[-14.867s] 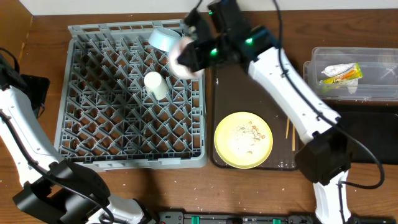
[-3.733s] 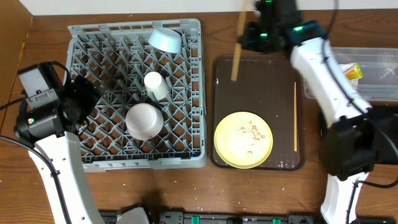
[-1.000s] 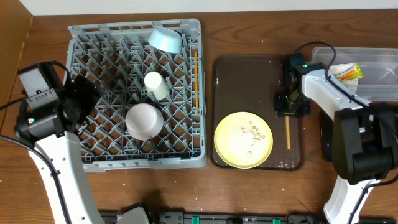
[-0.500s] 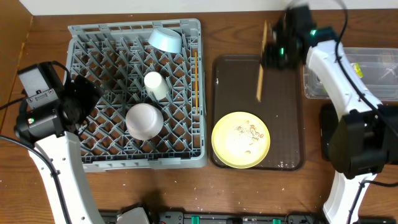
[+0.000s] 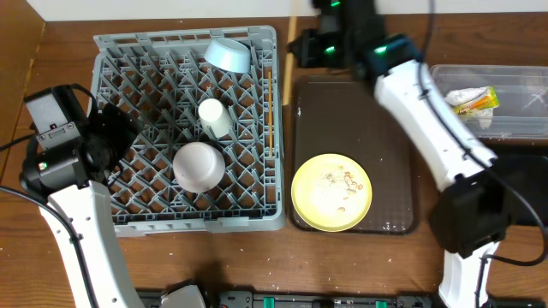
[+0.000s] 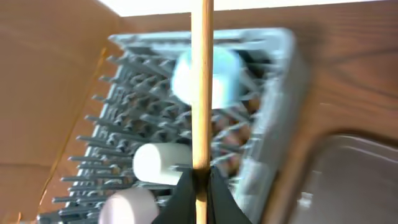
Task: Sort waste into correct bins and load items into the dishwasher
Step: 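Carry the second chopstick into the rack beside the first and release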
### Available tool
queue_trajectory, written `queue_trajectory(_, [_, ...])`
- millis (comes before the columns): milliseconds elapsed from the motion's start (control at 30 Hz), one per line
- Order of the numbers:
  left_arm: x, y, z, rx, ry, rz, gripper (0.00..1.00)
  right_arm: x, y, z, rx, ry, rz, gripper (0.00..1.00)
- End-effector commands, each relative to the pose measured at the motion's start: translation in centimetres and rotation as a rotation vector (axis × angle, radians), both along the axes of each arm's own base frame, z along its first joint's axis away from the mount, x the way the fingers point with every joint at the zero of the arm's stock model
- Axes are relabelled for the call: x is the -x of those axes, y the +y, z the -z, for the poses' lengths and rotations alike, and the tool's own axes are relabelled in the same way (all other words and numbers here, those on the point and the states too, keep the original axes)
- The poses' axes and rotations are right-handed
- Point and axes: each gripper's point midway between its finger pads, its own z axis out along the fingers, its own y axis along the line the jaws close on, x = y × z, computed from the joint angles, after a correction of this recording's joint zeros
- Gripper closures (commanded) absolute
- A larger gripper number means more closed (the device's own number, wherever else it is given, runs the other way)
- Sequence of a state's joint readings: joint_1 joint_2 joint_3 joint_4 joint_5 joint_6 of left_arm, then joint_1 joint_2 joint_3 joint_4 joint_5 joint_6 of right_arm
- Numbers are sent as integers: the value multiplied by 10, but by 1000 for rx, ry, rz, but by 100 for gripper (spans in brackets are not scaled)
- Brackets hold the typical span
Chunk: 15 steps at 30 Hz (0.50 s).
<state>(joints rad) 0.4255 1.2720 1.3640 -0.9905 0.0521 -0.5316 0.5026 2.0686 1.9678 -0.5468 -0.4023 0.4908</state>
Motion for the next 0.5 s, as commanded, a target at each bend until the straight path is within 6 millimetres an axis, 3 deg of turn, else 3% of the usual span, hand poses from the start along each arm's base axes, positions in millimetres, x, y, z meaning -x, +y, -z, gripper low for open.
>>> queue_trajectory(0, [1,3,-1,-5,1,-17,4,13,37,33,65,14,-1,99])
queue_trajectory(133, [1,3,-1,-5,1,-17,4,17,45,55,159,0,49,99])
queue_trajectory(467, [1,3,-1,-5,1,-17,4,26,39,73,209,62,50,96])
